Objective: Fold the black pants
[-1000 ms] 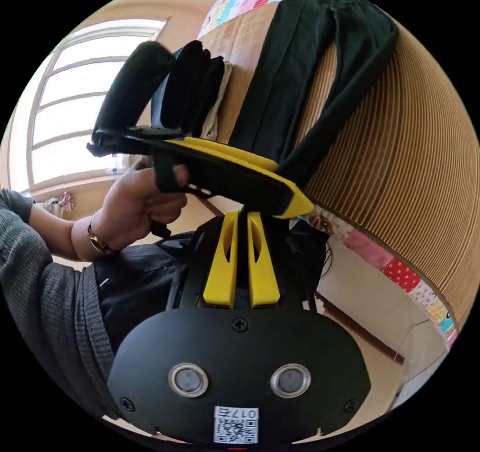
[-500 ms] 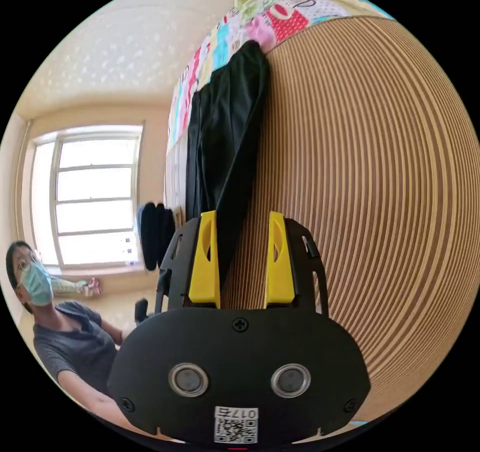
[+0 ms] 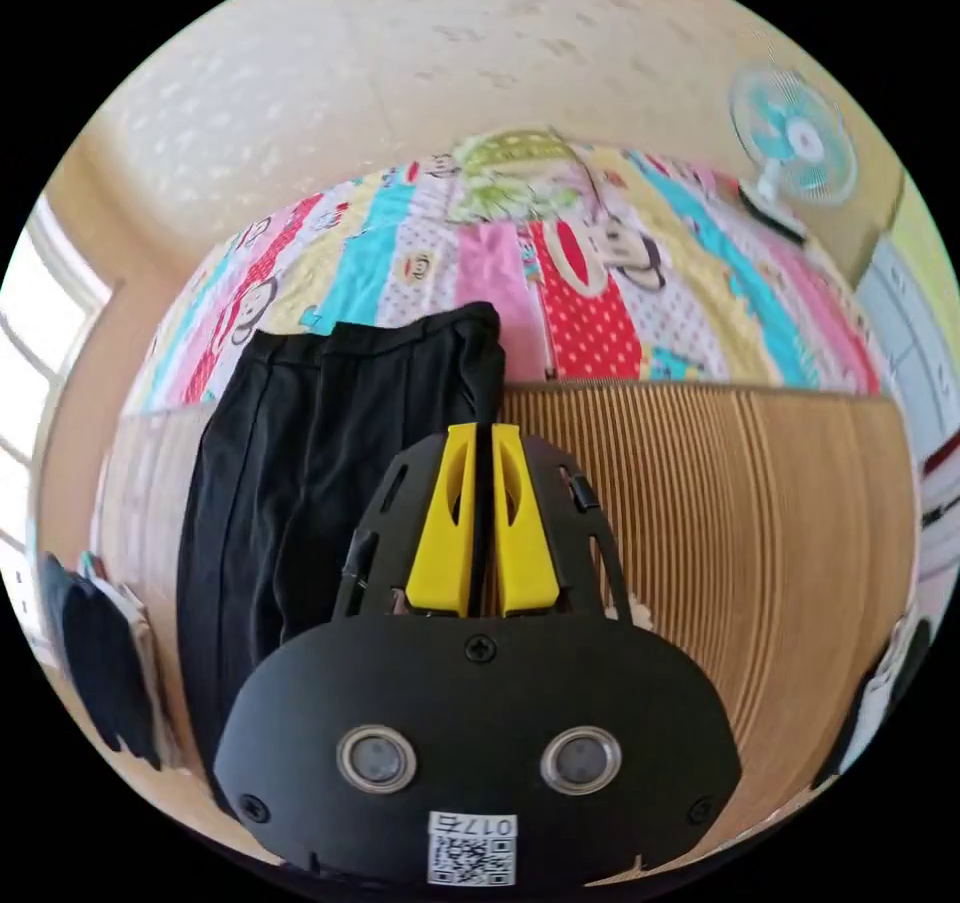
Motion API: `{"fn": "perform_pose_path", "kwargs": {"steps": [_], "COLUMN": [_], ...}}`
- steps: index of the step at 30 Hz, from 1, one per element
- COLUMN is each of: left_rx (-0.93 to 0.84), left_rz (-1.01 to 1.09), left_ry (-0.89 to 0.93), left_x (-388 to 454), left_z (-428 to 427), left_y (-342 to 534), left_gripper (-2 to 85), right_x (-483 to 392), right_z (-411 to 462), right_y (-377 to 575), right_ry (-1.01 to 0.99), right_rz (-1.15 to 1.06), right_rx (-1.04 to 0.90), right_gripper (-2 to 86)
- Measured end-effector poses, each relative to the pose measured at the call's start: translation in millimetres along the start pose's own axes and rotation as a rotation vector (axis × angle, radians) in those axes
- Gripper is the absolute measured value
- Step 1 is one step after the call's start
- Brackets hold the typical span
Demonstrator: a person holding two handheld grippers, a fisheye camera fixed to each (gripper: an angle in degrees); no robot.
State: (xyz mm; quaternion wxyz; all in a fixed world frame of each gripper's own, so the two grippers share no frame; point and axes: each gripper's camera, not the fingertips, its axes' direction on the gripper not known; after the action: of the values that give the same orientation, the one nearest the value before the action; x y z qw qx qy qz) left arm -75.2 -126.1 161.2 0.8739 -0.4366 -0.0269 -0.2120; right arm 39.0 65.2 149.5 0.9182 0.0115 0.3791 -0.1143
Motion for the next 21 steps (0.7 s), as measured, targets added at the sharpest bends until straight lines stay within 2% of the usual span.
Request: {"fn": "perform_pose_path", "kwargs": {"steps": [3, 5, 7, 9, 10, 11, 12, 14, 18, 21], "left_rx": [0.082, 0.147, 0.23, 0.269, 0.258, 0.213, 0.161, 0.094, 0.062, 0.027], "left_rz": [-0.034, -0.067, -0.103, -0.132, -0.138, -0.153, -0.153, -0.117, -0.091, -0.055], "left_ry": [-0.025, -0.092, -0.186, -0.382, -0.442, -0.578, -0.703, -0.79, -0.734, -0.74], "left_x": [-0.4, 0.8, 1.1, -1.5, -3.3, -8.2, -12.8, -16.7, -15.8, -4.6], "left_z": [-38.1, -63.2, -89.6, -116.1, -119.7, -124.0, -124.9, -123.1, -123.1, -120.9], "left_y": [24.1, 35.0, 41.0, 36.9, 34.0, 26.6, 19.3, 10.3, 4.9, 4.7], "left_gripper": [0.3, 0.6, 1.0, 1.9, 2.2, 2.8, 3.2, 3.4, 2.8, 2.4], "right_x": [-91.3, -133.2, -180.8, -205.2, -211.6, -211.5, -206.2, -192.8, -148.9, -106.8], "right_z": [-43.8, -43.8, -13.5, 20.1, 38.6, 44.8, 50.6, 41.9, 3.6, -24.2], "right_y": [-16.4, -38.0, -65.1, -70.9, -65.8, -61.1, -46.7, -8.2, 136.0, 260.6], "right_ry": [-0.009, -0.129, -0.289, -0.352, -0.327, -0.31, -0.305, -0.409, -0.635, -0.763], "right_rz": [-0.147, -0.15, -0.13, -0.131, -0.105, -0.085, -0.043, -0.063, -0.219, -0.133], "right_rx": [0.159, 0.156, 0.073, 0.006, -0.034, -0.053, -0.087, -0.09, -0.232, -0.444], "right_gripper": [2.6, 2.4, 2.0, 1.7, 1.4, 1.3, 1.1, 1.1, 2.6, 4.8]}}
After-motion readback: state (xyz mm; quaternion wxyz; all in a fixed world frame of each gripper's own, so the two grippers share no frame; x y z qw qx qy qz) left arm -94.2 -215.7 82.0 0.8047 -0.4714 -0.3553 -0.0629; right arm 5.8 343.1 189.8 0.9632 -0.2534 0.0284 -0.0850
